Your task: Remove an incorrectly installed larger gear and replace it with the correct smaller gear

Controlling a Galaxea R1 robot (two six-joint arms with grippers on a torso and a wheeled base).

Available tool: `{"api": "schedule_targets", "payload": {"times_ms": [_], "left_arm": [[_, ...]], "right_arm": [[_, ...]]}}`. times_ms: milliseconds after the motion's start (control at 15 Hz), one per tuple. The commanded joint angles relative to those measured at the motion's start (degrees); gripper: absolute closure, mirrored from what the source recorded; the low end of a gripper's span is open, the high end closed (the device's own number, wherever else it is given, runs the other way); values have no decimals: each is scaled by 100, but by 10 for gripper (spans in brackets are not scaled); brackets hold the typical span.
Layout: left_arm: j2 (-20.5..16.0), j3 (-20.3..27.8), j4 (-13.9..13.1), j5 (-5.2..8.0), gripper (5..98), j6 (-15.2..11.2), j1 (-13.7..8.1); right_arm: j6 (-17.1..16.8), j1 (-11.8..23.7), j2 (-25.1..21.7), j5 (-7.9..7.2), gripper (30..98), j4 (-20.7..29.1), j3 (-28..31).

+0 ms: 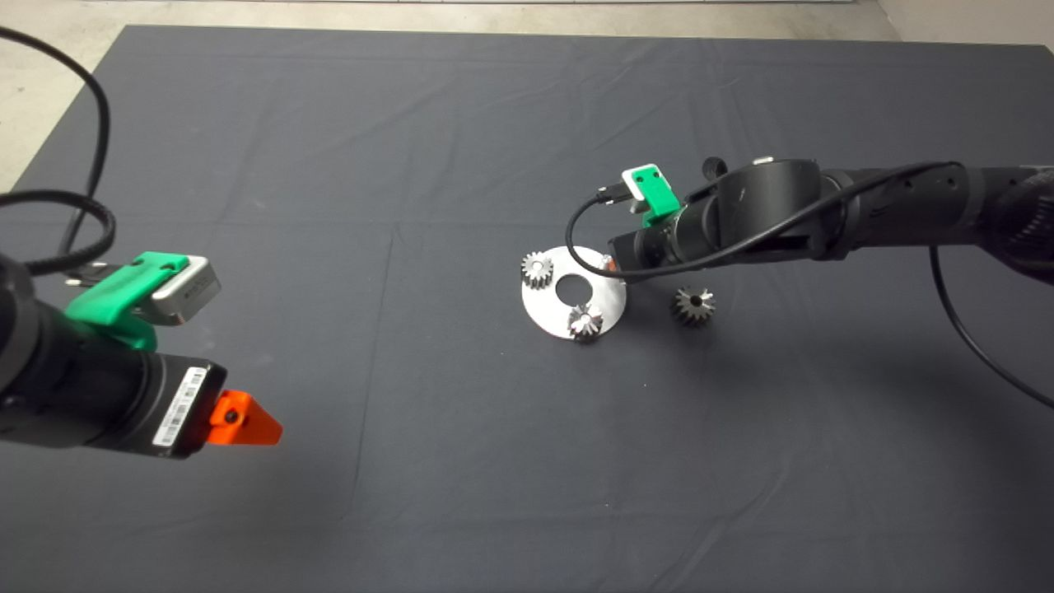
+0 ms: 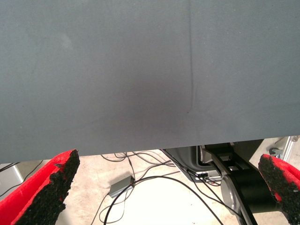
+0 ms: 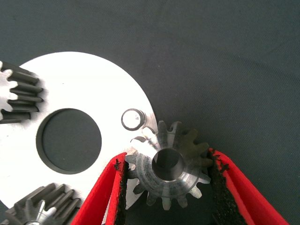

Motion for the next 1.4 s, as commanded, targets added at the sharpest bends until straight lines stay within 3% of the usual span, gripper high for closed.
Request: {"api": "schedule_targets", "payload": {"times_ms": [0, 1333], "left_arm": [[2, 59, -104, 55, 55, -13, -62], [2, 53, -104, 55, 55, -17, -62]], "right_arm": [[170, 138, 11, 44, 884, -245, 19], [218, 112, 274, 62, 885, -293, -329]]}}
